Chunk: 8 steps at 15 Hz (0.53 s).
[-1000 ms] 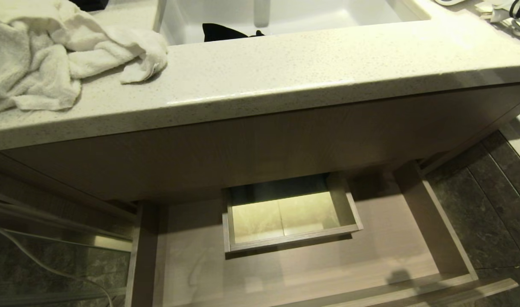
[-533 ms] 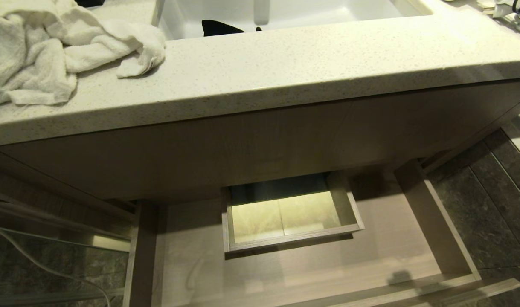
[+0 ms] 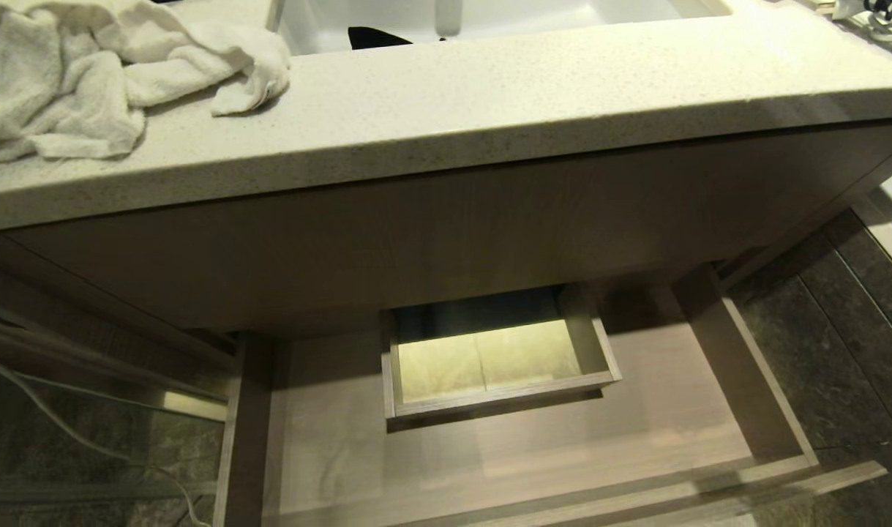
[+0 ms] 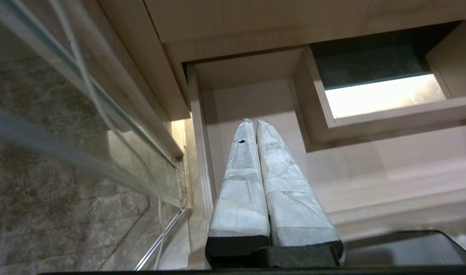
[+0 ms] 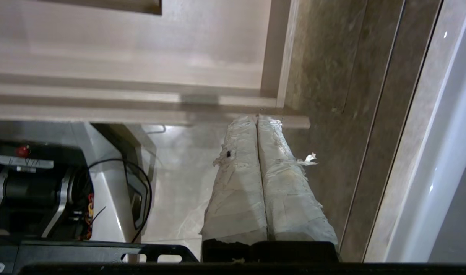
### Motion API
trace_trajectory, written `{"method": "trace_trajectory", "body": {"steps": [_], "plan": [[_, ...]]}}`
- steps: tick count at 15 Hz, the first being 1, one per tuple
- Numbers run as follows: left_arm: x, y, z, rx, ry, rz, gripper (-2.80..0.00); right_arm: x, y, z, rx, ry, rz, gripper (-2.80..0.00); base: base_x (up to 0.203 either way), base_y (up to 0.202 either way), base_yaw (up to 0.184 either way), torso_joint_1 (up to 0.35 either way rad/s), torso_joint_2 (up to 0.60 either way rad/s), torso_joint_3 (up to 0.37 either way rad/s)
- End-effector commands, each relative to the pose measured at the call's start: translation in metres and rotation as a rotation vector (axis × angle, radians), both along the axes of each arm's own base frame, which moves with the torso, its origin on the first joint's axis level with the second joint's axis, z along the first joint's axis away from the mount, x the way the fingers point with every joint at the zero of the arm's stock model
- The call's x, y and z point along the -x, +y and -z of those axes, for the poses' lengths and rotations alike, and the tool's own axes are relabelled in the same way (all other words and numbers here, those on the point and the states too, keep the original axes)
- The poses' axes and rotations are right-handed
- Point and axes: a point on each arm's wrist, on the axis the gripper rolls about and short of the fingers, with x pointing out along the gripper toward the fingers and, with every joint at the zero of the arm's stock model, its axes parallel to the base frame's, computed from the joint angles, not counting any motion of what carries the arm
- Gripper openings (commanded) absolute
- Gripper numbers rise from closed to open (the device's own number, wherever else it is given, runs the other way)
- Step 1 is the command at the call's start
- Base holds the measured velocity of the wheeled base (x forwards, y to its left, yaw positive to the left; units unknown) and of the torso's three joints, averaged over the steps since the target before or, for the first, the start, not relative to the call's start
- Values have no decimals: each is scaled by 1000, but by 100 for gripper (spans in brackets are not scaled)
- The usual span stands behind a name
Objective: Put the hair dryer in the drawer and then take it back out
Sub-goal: Close the drawer
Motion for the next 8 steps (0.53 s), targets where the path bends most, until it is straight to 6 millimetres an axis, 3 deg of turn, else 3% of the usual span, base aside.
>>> {"method": "trace_trajectory", "body": {"steps": [1, 8], "plan": [[0, 0, 0, 0, 1, 0, -280, 1, 1, 1, 2, 2, -5, -280, 0, 0, 0, -387, 33, -337], [0, 0, 0, 0, 1, 0, -280, 7, 2, 5, 3, 0, -4, -280, 0, 0, 0, -399, 15, -393]]}}
